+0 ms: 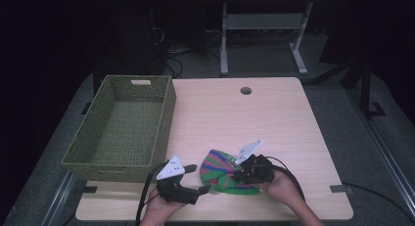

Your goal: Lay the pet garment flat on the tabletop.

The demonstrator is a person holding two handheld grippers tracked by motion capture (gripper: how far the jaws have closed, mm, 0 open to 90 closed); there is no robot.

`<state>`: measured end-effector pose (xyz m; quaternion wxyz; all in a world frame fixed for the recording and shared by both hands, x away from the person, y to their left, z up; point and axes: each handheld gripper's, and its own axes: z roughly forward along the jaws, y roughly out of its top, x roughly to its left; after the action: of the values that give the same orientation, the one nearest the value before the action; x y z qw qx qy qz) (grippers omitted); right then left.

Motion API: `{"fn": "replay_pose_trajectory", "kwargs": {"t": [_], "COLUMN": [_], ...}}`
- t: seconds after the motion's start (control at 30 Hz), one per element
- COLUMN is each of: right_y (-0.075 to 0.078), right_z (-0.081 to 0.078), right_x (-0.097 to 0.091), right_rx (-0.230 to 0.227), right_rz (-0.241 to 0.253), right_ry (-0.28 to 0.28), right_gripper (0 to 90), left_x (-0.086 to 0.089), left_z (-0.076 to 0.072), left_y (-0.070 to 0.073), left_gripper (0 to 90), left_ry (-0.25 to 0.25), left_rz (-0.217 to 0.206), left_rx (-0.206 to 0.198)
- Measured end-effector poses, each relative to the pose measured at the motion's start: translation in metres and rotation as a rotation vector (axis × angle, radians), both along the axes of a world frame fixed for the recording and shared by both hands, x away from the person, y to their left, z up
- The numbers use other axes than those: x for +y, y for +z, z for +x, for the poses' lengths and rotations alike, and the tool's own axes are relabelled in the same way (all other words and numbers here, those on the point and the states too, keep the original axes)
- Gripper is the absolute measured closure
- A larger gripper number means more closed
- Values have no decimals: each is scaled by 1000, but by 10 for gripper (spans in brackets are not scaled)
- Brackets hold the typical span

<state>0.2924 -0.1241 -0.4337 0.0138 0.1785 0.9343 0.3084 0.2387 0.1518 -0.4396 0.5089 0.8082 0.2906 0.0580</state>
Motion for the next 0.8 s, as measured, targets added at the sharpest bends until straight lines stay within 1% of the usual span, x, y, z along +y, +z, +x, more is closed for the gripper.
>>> {"fn": "replay_pose_trajectory", "kwargs": {"t": [0.03, 0.13, 0.17, 0.2, 0.23, 0.27, 0.3, 0.37, 0.4, 0.47, 0.5, 0.53, 0.57, 0.6, 0.67, 0.7, 0.8], "right_y": [2, 8, 8, 10, 14, 14, 18, 20, 24, 29, 29, 36, 39, 42, 49, 52, 57], "right_z": [0, 0, 0, 0, -2, -2, -1, -1, -1, 0, 0, 1, 2, 3, 6, 7, 15], "right_x": [-1, -5, -5, -6, -9, -9, -11, -13, -16, -18, -18, -21, -22, -23, -27, -28, -36], "right_rx": [2, -11, -11, -7, 13, 13, 4, -1, -1, -10, -10, -14, -23, -26, -28, -21, -16], "right_rz": [6, 30, 30, 45, 74, 74, 72, 80, 98, 113, 113, 132, 133, 146, 177, 195, 235], "right_ry": [-2, 1, 1, -9, -20, -20, -19, -20, -27, -28, -28, -32, -33, -38, -47, -55, -72], "right_gripper": [840, 841, 841, 841, 841, 841, 840, 840, 840, 840, 840, 839, 839, 839, 839, 839, 839], "left_x": [0, 1, 1, 1, 1, 1, 1, 0, -1, -2, -2, -4, -4, -4, -5, -6, -7], "left_z": [0, 1, 1, 1, 1, 1, 1, 1, 1, 1, 1, 1, 2, 2, 3, 3, 5], "left_y": [0, -1, -1, -1, -1, -1, 0, 1, 1, 0, 0, 1, 1, 1, 1, 1, 0], "left_gripper": [153, 152, 153, 153, 153, 153, 153, 154, 154, 154, 154, 154, 154, 154, 154, 154, 154], "left_ry": [0, 3, 3, 4, 5, 4, 1, -3, -5, -10, -10, -13, -12, -14, -16, -15, -20], "left_rz": [2, 2, 2, 0, 1, 2, -3, 4, -1, 3, 3, 9, 7, 7, 7, 7, 13], "left_rx": [0, 0, 0, -2, -2, -4, -5, -6, -2, -8, -8, -7, -8, -12, -13, -11, -13]}}
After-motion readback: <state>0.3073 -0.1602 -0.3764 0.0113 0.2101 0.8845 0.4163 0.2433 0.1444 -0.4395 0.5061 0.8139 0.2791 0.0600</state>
